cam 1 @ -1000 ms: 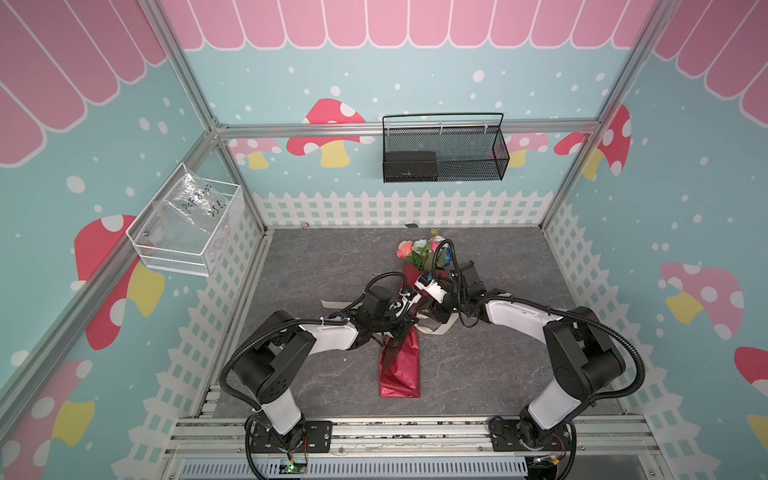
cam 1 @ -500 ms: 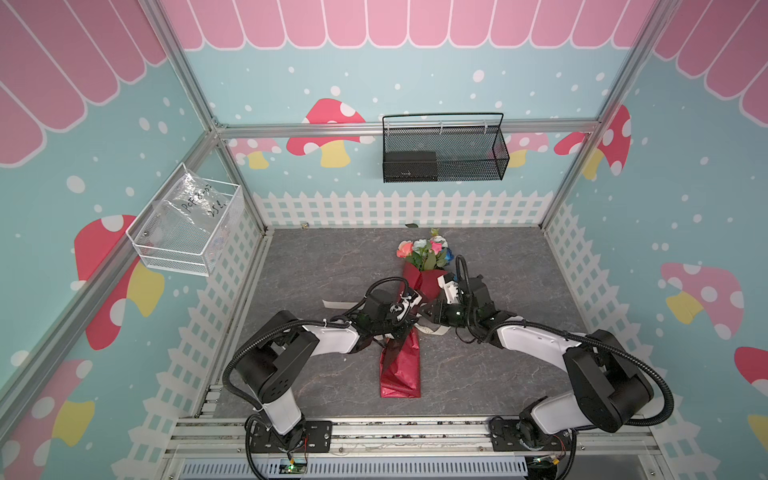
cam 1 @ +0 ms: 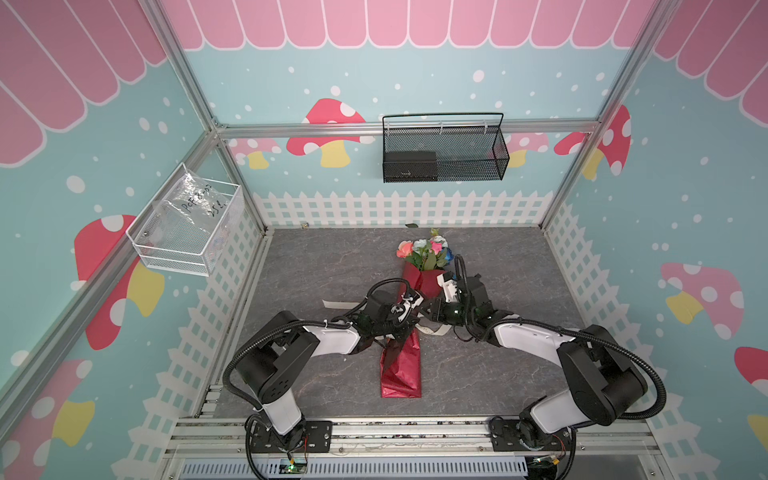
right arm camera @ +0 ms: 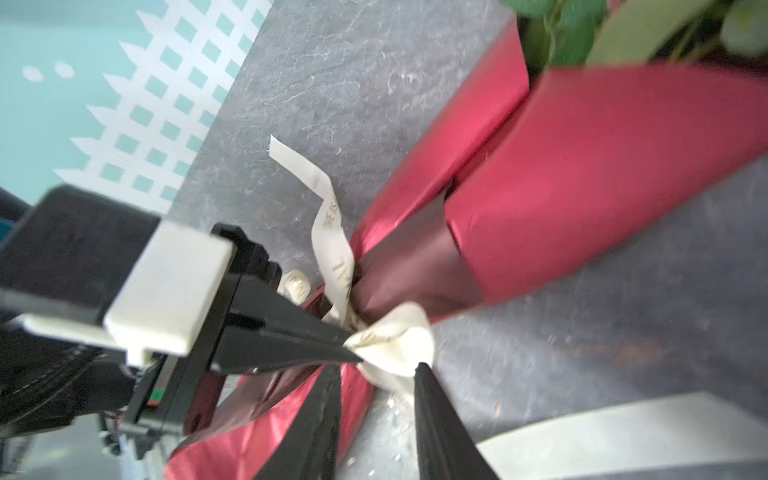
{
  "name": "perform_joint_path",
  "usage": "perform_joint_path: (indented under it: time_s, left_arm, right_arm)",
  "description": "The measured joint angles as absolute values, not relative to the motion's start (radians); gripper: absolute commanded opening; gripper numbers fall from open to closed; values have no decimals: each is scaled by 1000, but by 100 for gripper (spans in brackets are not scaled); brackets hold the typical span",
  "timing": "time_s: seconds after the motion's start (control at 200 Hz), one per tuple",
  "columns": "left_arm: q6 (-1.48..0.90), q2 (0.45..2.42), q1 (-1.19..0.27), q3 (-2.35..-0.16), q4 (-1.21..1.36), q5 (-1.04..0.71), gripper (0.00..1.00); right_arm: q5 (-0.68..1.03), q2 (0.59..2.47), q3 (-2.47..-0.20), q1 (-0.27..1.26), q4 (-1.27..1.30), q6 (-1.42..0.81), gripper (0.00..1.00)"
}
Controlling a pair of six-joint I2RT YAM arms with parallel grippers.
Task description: Tie the bouquet of fake flowers
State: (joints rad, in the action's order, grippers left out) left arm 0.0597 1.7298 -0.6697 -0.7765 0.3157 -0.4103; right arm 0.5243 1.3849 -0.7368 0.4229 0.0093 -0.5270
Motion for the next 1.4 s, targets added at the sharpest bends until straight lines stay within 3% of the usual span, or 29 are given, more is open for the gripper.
perform_joint_path:
  time_s: [0.405,1.271,1.401]
  left_arm:
    - [60,1727,-671,-753,351,-384,0]
    - [83,1725,-710,-743,394,-324,0]
    - [83,1725,-713,-743,394,-324,0]
  right_arm:
    - [515,1364,-651,498,181,-838,29]
    - [437,1549,-701,517,295,-922,31]
    - [437,1562,-701,517,303,-924,35]
